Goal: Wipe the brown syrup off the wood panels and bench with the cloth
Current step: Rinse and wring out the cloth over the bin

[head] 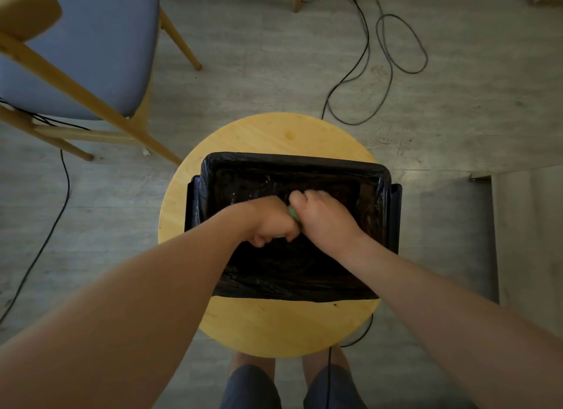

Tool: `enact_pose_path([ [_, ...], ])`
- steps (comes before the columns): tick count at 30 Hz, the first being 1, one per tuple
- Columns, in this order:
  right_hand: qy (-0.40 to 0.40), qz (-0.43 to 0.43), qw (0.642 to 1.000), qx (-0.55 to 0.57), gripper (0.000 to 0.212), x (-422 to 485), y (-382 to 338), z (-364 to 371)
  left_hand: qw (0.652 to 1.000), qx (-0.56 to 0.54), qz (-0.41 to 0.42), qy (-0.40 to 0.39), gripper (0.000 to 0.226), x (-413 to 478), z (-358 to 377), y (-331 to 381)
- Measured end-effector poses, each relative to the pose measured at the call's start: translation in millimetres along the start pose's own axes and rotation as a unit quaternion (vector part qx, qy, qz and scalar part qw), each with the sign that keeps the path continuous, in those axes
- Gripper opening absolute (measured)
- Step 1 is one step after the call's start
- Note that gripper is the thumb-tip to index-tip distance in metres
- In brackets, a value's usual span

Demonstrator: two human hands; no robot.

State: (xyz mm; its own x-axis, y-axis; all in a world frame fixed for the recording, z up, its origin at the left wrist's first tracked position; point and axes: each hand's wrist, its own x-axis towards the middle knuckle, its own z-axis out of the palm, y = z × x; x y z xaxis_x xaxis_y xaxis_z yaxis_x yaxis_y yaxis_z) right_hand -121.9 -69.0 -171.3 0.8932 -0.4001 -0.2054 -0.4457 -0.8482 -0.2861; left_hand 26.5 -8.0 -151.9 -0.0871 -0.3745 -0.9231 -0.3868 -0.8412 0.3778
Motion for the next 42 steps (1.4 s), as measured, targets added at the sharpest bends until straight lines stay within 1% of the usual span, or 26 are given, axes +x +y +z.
enact_pose_path([
  [2, -0.041, 0.038, 0.997, 0.050, 0.023, -3.4, 0.3, -5.8, 0.992, 0.098, 0.070, 0.048, 0.013, 3.5, 4.6, -3.4],
  [4, -0.137, 0.122, 0.971, 0.150, 0.012, -1.9, 1.7, -16.0, 0.964, 0.192, 0.144, 0.113, 0.018, 5.2, 6.1, -9.0],
  [5, -0.198, 0.175, 0.944, 0.195, 0.009, 0.5, 2.7, -20.6, 0.952, 0.212, 0.177, 0.134, 0.023, 5.7, 6.0, -13.0],
  [6, -0.253, 0.222, 0.912, 0.234, 0.010, 3.7, 3.5, -24.4, 0.942, 0.225, 0.202, 0.143, 0.039, 3.9, 6.1, -16.4],
  [8, -0.332, 0.297, 0.846, 0.292, 0.022, 8.5, 3.2, -33.5, 0.929, 0.240, 0.242, 0.146, 0.081, -1.1, 9.4, -20.5],
  [9, -0.351, 0.328, 0.816, 0.323, 0.029, 9.8, 3.7, -38.6, 0.920, 0.242, 0.264, 0.158, 0.092, -3.5, 11.7, -22.4],
  [11, -0.371, 0.386, 0.741, 0.406, 0.034, 10.1, 9.6, -48.2, 0.891, 0.250, 0.323, 0.200, 0.095, -10.9, 15.9, -27.0],
  [13, -0.407, 0.410, 0.651, 0.493, 0.028, 8.7, 16.5, -56.2, 0.860, 0.276, 0.365, 0.227, 0.096, -17.1, 18.8, -33.2],
  [14, -0.431, 0.404, 0.615, 0.523, 0.023, 8.1, 17.9, -59.7, 0.847, 0.295, 0.376, 0.231, 0.100, -18.2, 19.9, -36.3],
  [15, -0.454, 0.387, 0.591, 0.544, 0.017, 8.5, 18.3, -61.9, 0.839, 0.308, 0.383, 0.233, 0.104, -17.6, 20.8, -38.3],
  [16, -0.476, 0.363, 0.578, 0.554, 0.013, 8.8, 17.5, -64.0, 0.835, 0.315, 0.384, 0.236, 0.107, -16.5, 21.5, -38.5],
  [17, -0.492, 0.339, 0.577, 0.557, 0.013, 8.7, 16.0, -65.3, 0.828, 0.322, 0.385, 0.249, 0.109, -13.6, 21.8, -39.6],
  [19, -0.498, 0.312, 0.602, 0.541, 0.019, 8.3, 12.9, -66.4, 0.792, 0.356, 0.391, 0.305, 0.103, -9.3, 22.5, -37.5],
  [21, -0.480, 0.308, 0.660, 0.489, 0.019, 6.5, 9.8, -64.8, 0.755, 0.439, 0.355, 0.334, 0.070, -11.4, 19.7, -26.2],
  [22, -0.464, 0.302, 0.706, 0.442, 0.018, 6.1, 6.6, -62.4, 0.749, 0.483, 0.315, 0.327, 0.050, -15.1, 18.2, -18.4],
  [23, -0.442, 0.282, 0.764, 0.376, 0.019, 7.7, 3.0, -58.1, 0.754, 0.512, 0.275, 0.307, 0.036, -17.9, 16.4, -11.3],
  [25, -0.365, 0.213, 0.879, 0.221, 0.013, 11.6, -5.1, -48.8, 0.787, 0.513, 0.209, 0.271, 0.020, -21.8, 12.3, 1.9],
  [26, -0.312, 0.181, 0.917, 0.169, 0.010, 12.6, -8.4, -44.3, 0.814, 0.488, 0.182, 0.258, 0.013, -22.1, 10.3, 6.7],
  [27, -0.264, 0.160, 0.940, 0.143, 0.010, 12.8, -10.8, -40.8, 0.841, 0.457, 0.158, 0.243, 0.007, -20.9, 7.7, 8.6],
  [30, -0.162, 0.103, 0.978, 0.084, 0.007, 8.5, -12.0, -35.7, 0.907, 0.365, 0.120, 0.174, 0.007, -15.1, -0.2, 10.0],
  [32, -0.103, 0.063, 0.992, 0.030, 0.007, 4.0, -10.3, -30.9, 0.939, 0.305, 0.109, 0.117, 0.008, -11.7, -3.2, 11.1],
  [35, -0.038, 0.027, 0.999, -0.011, 0.010, -2.6, -7.6, -20.6, 0.973, 0.216, 0.063, 0.044, 0.006, -7.4, -4.8, 13.2],
  [37, 0.005, 0.000, 1.000, -0.014, 0.012, -8.0, -3.9, -11.2, 0.990, 0.137, 0.008, -0.020, 0.012, -8.5, -5.9, 12.8],
  [39, 0.027, -0.022, 0.999, -0.018, 0.018, -11.8, -0.1, -5.6, 0.995, 0.073, -0.019, -0.068, 0.022, -10.7, -3.4, 11.8],
  [40, 0.023, -0.024, 0.999, -0.021, 0.018, -12.2, 1.8, -5.8, 0.996, 0.065, -0.011, -0.060, 0.021, -9.6, -0.4, 10.5],
  [42, -0.009, 0.010, 1.000, -0.018, 0.015, -7.7, 6.1, -12.8, 0.991, 0.124, 0.056, 0.019, 0.016, -4.8, 5.8, 8.3],
])
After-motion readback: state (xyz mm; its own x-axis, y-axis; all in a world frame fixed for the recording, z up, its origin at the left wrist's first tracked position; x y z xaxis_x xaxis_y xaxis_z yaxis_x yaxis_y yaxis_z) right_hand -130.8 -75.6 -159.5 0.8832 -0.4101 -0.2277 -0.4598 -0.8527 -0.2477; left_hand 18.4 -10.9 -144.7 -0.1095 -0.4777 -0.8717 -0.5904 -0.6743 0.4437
